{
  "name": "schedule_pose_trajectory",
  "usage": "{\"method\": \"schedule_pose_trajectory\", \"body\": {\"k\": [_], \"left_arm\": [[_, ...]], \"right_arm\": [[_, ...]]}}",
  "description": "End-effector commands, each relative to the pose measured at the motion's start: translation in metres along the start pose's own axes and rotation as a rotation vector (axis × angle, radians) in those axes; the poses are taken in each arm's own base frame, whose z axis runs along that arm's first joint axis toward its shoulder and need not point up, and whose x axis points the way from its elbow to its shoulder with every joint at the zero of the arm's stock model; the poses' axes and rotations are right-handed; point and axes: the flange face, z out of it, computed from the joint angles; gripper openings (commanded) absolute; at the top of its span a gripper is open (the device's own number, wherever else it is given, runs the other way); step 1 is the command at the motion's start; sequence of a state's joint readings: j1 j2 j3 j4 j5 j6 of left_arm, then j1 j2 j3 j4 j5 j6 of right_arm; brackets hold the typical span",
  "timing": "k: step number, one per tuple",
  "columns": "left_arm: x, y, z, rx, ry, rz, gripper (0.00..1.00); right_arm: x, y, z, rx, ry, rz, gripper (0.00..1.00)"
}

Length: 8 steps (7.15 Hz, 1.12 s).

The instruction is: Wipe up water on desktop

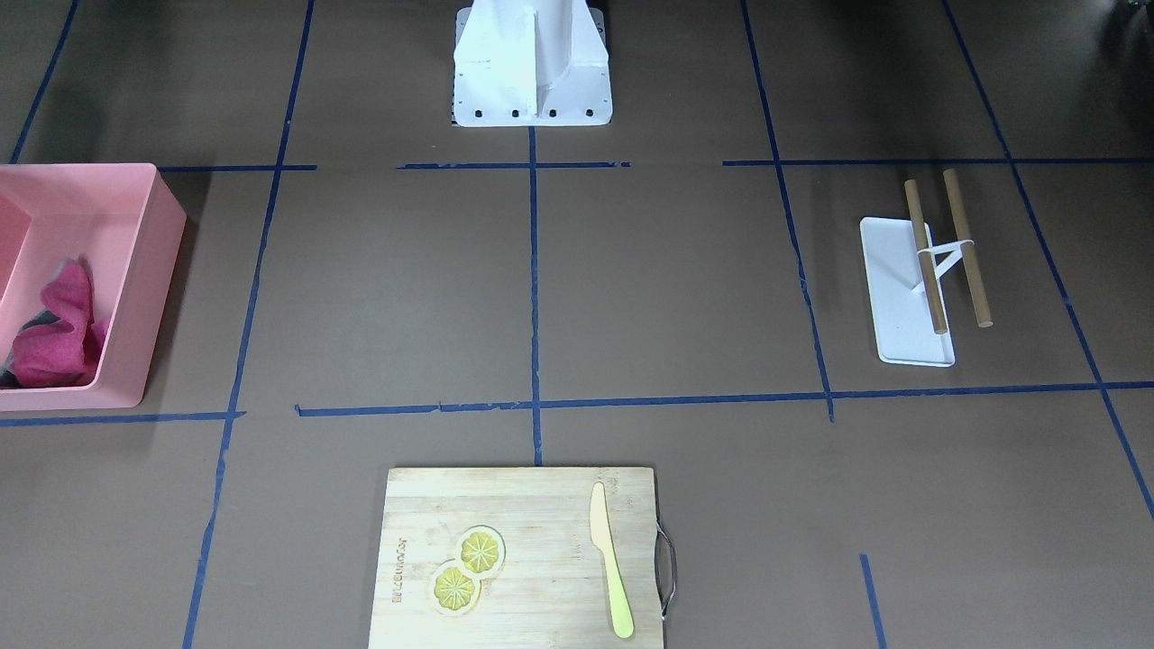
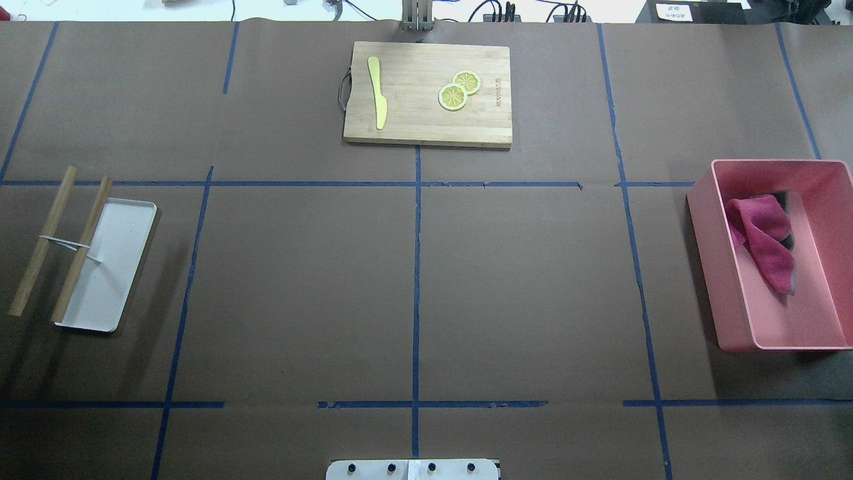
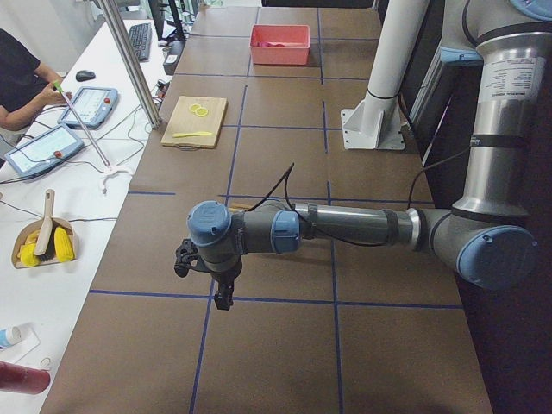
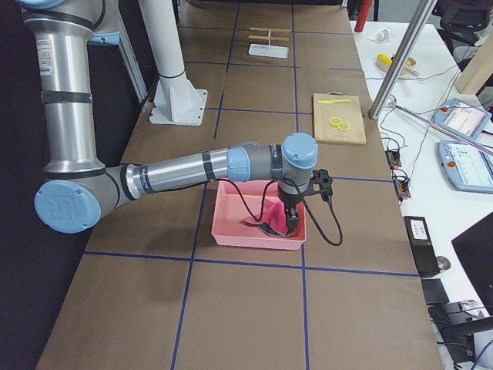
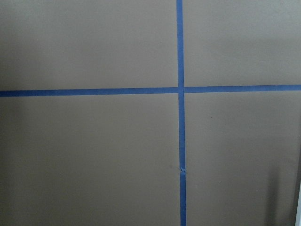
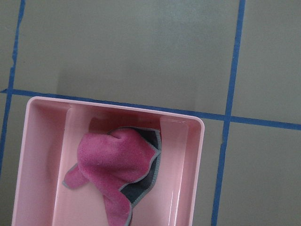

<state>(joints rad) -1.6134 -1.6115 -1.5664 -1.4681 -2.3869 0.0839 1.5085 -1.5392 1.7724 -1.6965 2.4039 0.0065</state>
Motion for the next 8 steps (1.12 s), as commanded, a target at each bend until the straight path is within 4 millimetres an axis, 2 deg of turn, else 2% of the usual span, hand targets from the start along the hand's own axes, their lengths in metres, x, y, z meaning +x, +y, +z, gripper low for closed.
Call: {"method": "schedule_pose_trajectory", "body": {"k": [1, 2, 7, 8], "left_arm": [[-0.002, 0.003, 0.002, -0.002, 0.003, -0.014, 1.0], [-0.001, 0.003, 0.002, 0.001, 0.003, -0.01, 1.0], [-0.003, 0.004, 0.003, 0.0, 0.002, -0.011, 1.0], [-0.003, 0.004, 0.005, -0.004, 0.002, -0.012, 1.0]], "right_arm": [[0.034, 0.008, 0.027, -0.056, 0.002, 0.067, 1.0], [0.06, 0.012, 0.04, -0.081, -0.008, 0.122, 1.0], [0.091, 0.021, 0.02, 0.0, -0.002, 0.14, 1.0], [0.096, 0.029, 0.025, -0.01, -0.003, 0.154, 1.0]]}}
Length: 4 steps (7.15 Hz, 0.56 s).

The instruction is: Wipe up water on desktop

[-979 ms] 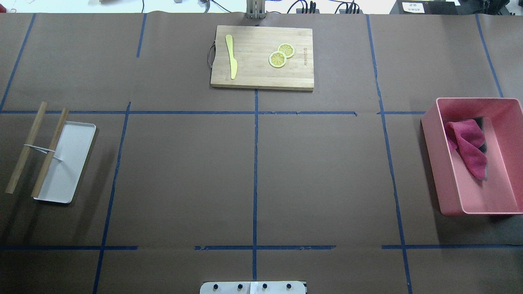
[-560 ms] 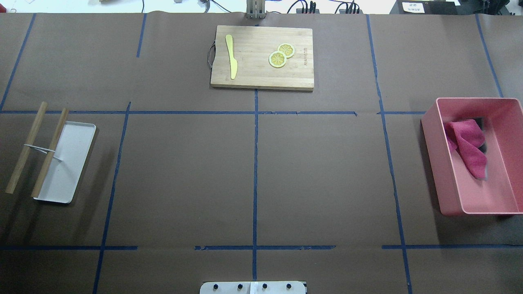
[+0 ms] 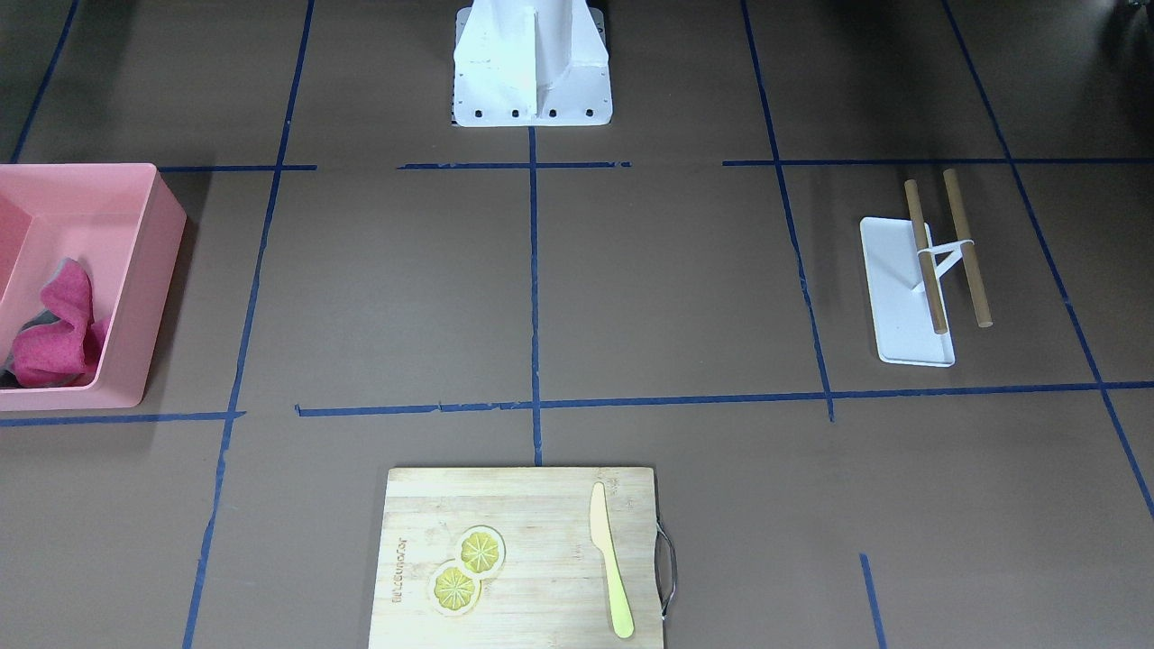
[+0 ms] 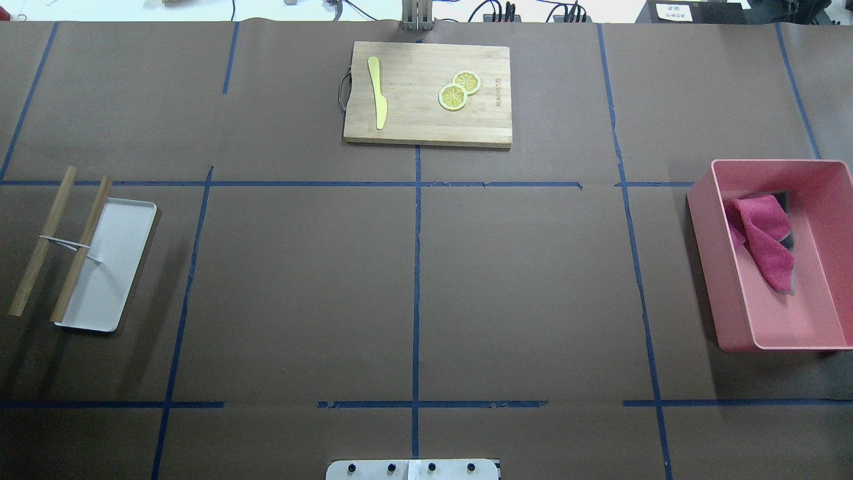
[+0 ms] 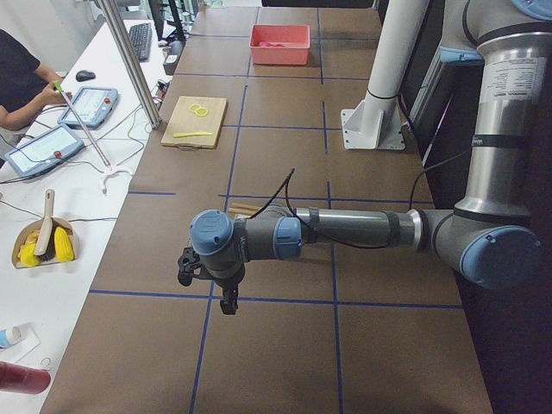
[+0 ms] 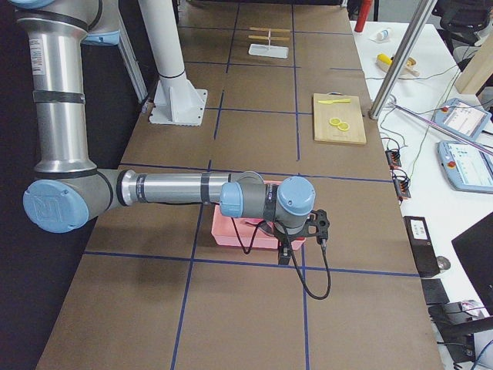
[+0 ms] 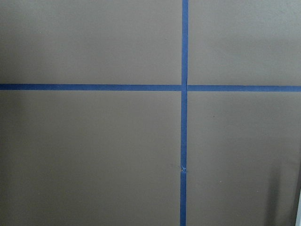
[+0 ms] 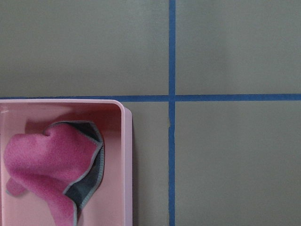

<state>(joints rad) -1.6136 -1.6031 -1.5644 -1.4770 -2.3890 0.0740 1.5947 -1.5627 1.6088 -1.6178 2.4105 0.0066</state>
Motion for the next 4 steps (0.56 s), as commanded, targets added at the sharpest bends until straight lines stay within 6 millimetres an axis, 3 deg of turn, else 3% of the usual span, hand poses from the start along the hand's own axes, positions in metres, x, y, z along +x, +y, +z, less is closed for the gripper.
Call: {"method": "schedule_pose_trajectory", "body": {"k": [1, 4], "left_arm": [[0.0, -0.0007, 0.0009, -0.002, -0.001, 0.0, 1.0], [-0.0005, -0.0013, 0.0012, -0.002, -0.001, 0.0, 1.0]], "right_arm": [[0.011, 0.0079, -0.0016, 0.022, -0.001, 0.002, 1.0], [0.0164, 0.0121, 0.0001, 0.024, 0.002, 0.007, 1.0]]}}
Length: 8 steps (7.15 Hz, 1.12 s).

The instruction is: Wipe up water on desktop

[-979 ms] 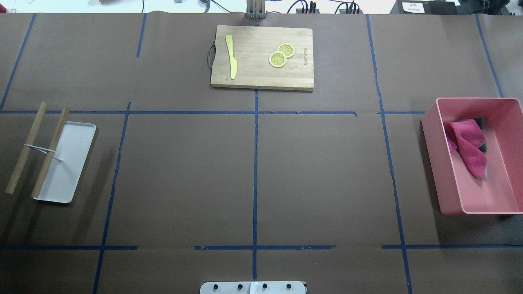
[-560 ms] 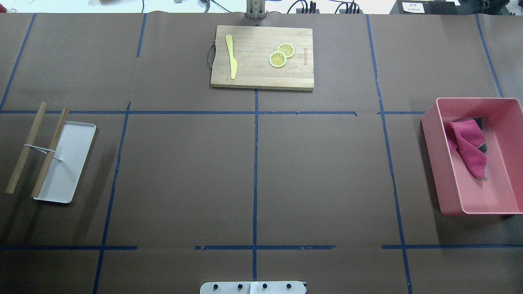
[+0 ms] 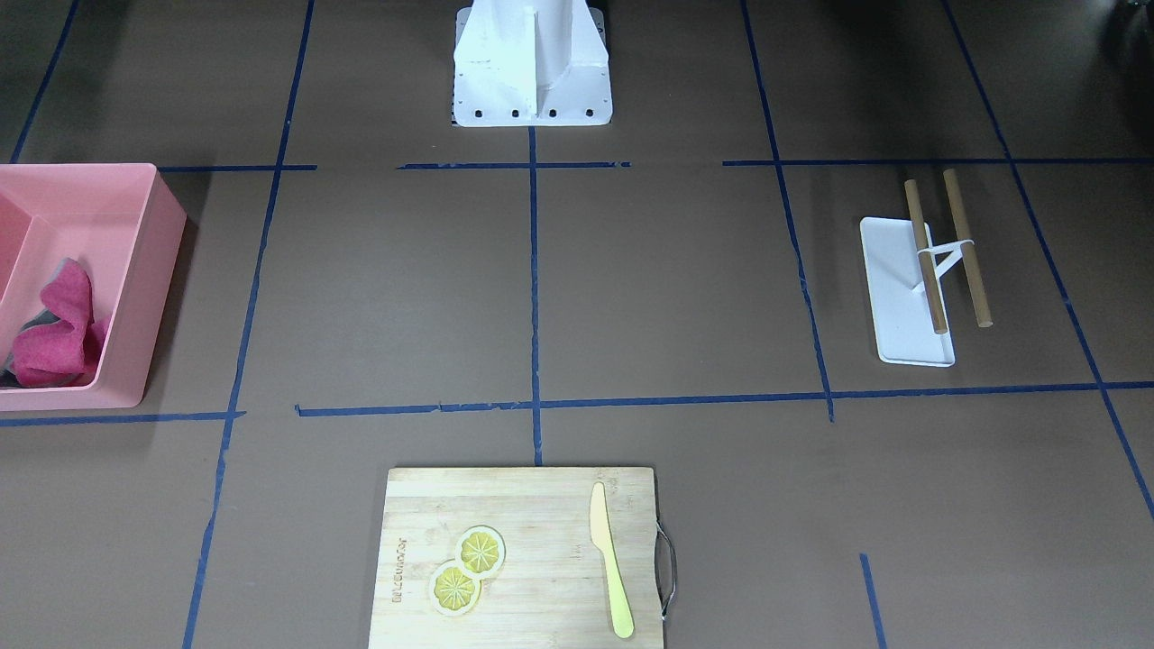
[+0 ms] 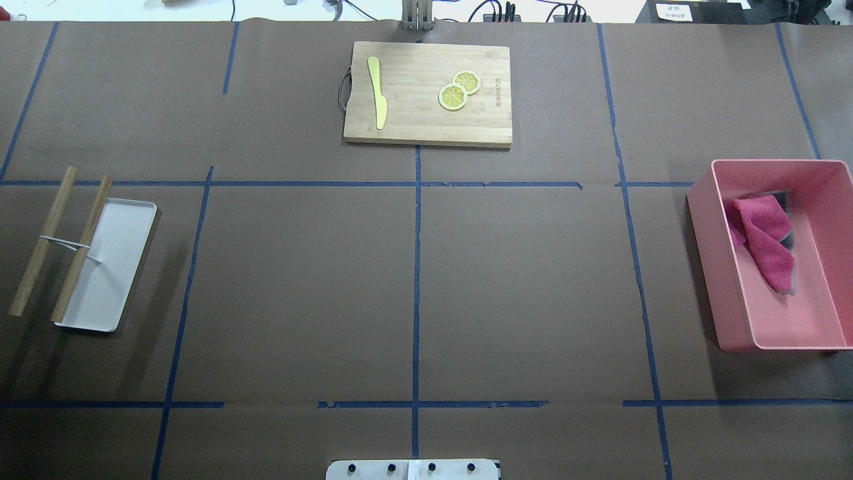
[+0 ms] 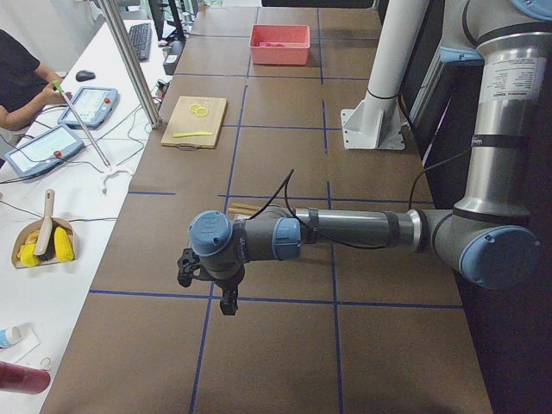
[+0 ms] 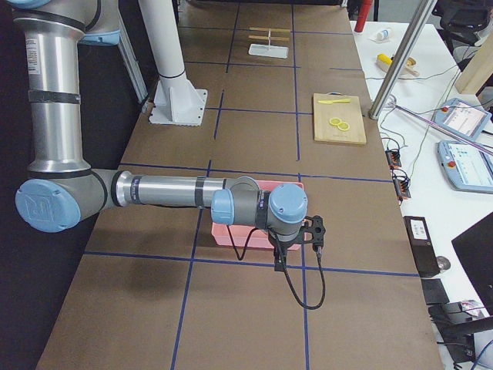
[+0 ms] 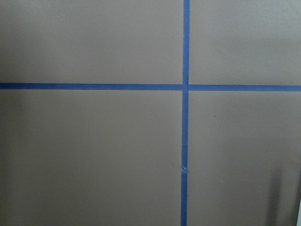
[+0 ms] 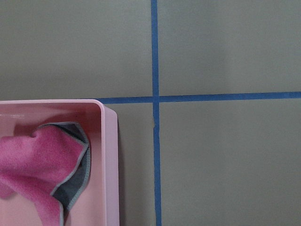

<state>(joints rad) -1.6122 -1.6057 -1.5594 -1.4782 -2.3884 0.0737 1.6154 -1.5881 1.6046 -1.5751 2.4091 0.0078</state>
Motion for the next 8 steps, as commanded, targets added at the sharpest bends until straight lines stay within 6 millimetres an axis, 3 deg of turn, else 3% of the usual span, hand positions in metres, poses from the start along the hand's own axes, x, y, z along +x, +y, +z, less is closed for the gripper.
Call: {"method": "schedule_pose_trajectory", "body": {"k": [1, 8], "left_arm": [[0.0, -0.0003, 0.0, 0.001, 0.0, 0.001, 1.0], [-0.0059, -0.0007, 0.0066, -0.012, 0.001, -0.007, 1.0]], "right_arm": [[0.0018, 0.0013, 0.0007, 0.0, 0.001, 0.002, 1.0], [0.0037, 0.0022, 0.0022, -0.003, 0.002, 0.007, 1.0]]}}
